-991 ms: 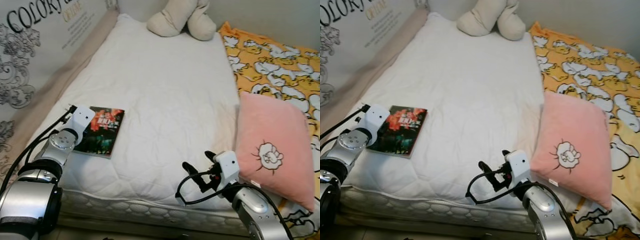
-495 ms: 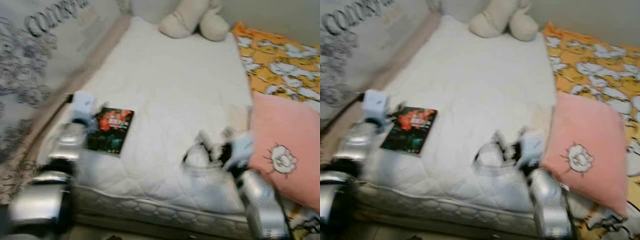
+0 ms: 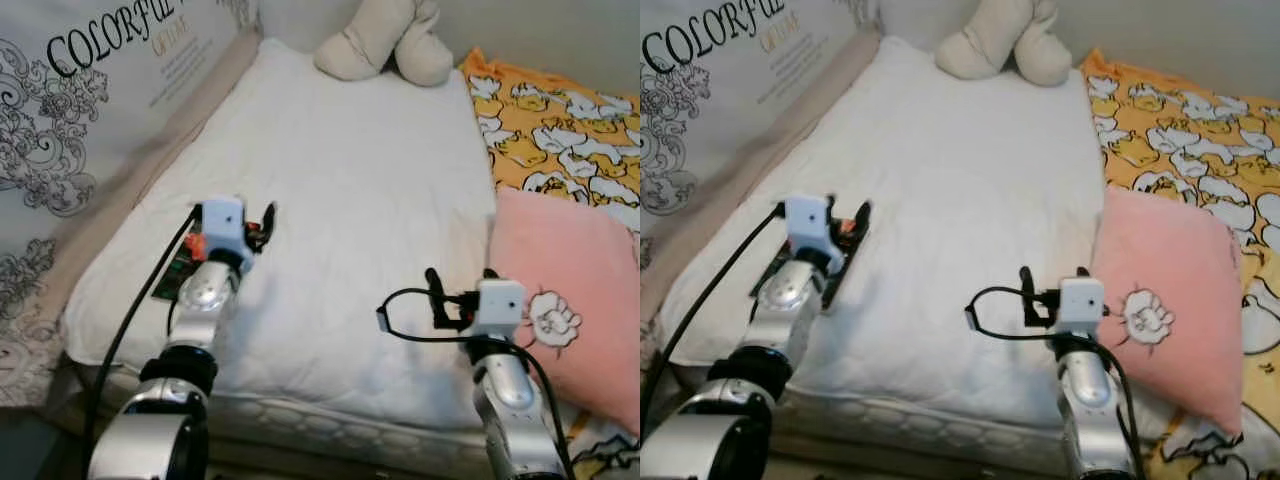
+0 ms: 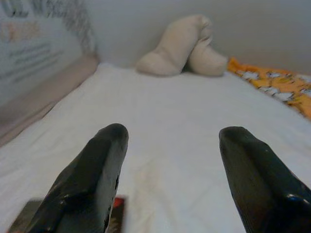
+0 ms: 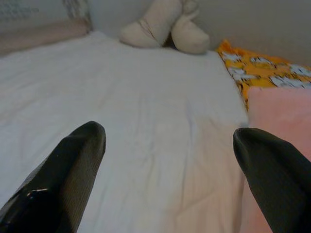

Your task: Clean up the room

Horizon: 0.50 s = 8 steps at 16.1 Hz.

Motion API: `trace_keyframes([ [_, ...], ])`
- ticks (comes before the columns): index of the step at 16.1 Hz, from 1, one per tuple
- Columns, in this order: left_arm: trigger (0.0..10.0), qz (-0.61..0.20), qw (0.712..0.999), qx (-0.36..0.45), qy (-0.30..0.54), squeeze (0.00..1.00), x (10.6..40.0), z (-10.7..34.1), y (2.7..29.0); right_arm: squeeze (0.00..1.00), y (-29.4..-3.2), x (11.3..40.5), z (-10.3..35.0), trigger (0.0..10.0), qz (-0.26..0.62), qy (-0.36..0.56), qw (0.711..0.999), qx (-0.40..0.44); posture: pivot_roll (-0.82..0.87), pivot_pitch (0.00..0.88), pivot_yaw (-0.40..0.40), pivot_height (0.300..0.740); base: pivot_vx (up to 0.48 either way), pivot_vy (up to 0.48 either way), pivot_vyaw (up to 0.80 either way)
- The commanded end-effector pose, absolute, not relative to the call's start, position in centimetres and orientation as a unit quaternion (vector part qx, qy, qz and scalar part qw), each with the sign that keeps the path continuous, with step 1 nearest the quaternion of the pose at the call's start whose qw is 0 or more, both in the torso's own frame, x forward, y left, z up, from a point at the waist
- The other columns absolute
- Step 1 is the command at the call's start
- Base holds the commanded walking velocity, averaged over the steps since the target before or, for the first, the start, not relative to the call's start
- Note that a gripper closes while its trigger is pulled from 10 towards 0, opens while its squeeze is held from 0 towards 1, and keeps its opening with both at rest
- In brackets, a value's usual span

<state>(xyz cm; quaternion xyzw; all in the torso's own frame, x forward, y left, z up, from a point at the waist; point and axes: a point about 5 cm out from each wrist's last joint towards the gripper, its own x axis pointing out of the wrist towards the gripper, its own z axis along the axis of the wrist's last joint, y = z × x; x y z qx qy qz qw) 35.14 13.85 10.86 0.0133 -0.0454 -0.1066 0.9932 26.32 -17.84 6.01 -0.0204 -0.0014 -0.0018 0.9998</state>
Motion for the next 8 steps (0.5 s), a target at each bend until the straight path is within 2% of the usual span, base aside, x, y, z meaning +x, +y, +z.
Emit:
trace_keyframes([
  [1, 10.0, -0.131, 0.991, 0.009, -0.04, 0.0, 34.8, 10.5, 12.4, 0.0, -18.5, 26.4, 6.1, 10.0, -0.015, -0.006, 0.999, -0.027, 0.03, 0.0, -0.059, 0.74, 0.24, -0.412, 0.0],
  [3, 10.0, -0.127, 0.991, 0.009, -0.04, 0.0, 34.7, 10.4, 12.2, 0.0, -18.7, 26.6, 6.3, 10.0, -0.018, -0.01, 0.999, -0.031, 0.01, 0.0, -0.057, 0.74, 0.24, -0.412, 0.0],
  [5, 10.0, -0.131, 0.991, -0.004, -0.027, 0.0, 34.1, 9.7, 11.8, 0.0, -18.7, 26.7, 6.5, 10.0, -0.014, -0.017, 0.999, -0.028, 0.0, 0.0, -0.049, 0.74, 0.0, -0.416, 0.0],
  [8, 10.0, -0.153, 0.988, 0.006, -0.03, 0.0, 33.7, 9.6, 10.9, 0.0, -18.7, 26.6, 6.5, 10.0, -0.005, -0.019, 0.999, -0.039, -0.01, 0.0, -0.042, 0.74, 0.245, -0.41, 0.0],
])
